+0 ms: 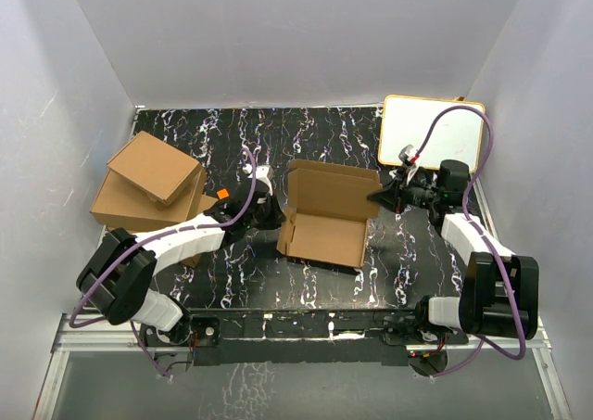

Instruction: Fold the paper box

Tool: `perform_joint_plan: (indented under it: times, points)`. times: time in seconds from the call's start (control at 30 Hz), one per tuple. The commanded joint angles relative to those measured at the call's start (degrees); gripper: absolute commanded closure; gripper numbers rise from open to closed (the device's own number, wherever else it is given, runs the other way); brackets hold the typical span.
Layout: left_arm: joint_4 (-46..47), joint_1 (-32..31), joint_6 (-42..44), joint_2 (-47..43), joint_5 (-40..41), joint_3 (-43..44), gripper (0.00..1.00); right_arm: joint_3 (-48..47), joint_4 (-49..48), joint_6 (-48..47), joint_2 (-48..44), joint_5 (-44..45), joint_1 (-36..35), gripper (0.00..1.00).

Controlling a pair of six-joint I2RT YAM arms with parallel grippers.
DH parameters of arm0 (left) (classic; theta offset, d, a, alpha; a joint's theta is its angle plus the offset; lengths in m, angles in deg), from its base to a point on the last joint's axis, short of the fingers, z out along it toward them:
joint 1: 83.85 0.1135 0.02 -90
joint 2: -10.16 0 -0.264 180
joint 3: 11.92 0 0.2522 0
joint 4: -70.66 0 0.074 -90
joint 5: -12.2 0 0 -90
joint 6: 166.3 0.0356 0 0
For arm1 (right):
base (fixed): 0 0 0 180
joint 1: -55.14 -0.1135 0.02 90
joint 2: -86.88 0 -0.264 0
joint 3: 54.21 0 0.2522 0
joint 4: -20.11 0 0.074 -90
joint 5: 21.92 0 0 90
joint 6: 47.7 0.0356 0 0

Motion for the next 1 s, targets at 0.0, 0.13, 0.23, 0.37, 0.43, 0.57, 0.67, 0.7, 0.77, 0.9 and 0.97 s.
perform_joint_plan:
  times: [0.0, 0.13, 0.23, 0.37, 0.43, 0.57, 0.67, 0.7, 0.77, 0.9, 0.97]
  points:
    - [3.93, -1.08, 0.66, -3.50, 3.74, 0.72, 1.00, 1.09, -5.98, 4.07, -1.97, 5.74, -1.34, 0.92]
    - [5.03, -1.71, 4.49, -2.27, 3.75, 1.74, 1.00, 1.60, -7.29, 5.92, -2.10, 6.42, -2.70, 0.92]
    - [5.17, -1.96, 6.87, -1.68, 3.72, 2.56, 1.00, 1.68, -7.53, 6.75, -1.99, 7.83, -3.42, 0.92]
    - [3.89, -2.00, 9.57, -0.60, 3.84, 4.38, 1.00, 2.15, -9.76, 8.73, -2.16, 4.61, -3.58, 0.92]
    - [2.71, -2.02, 10.69, 0.00, 3.96, 5.73, 1.00, 2.22, -9.93, 8.78, -2.16, 3.21, -3.64, 0.92]
    - [0.64, -2.01, 12.43, 1.71, 3.70, 8.66, 1.00, 2.17, -9.63, 7.49, -2.12, 2.39, -3.72, 0.92]
    - [-1.07, -2.00, 12.54, 3.57, 2.47, 10.67, 1.00, 1.87, -8.34, 5.84, -2.02, 2.76, -3.70, 0.92]
    - [-1.63, -2.00, 12.52, 4.22, 2.27, 11.35, 1.00, 1.97, -8.36, 5.71, -1.85, 2.98, -3.70, 0.92]
    - [-3.31, -1.94, 12.43, 5.95, 1.92, 12.76, 1.00, 1.95, -8.28, 5.39, -1.51, 3.72, -3.70, 0.92]
    - [-6.04, -1.83, 11.72, 8.77, 1.06, 15.30, 1.00, 1.96, -7.45, 4.16, -1.24, 4.38, -3.71, 0.92]
    - [-6.65, -1.66, 11.12, 9.30, 0.68, 15.93, 1.00, 1.86, -7.00, 3.70, -1.29, 4.85, -3.64, 0.92]
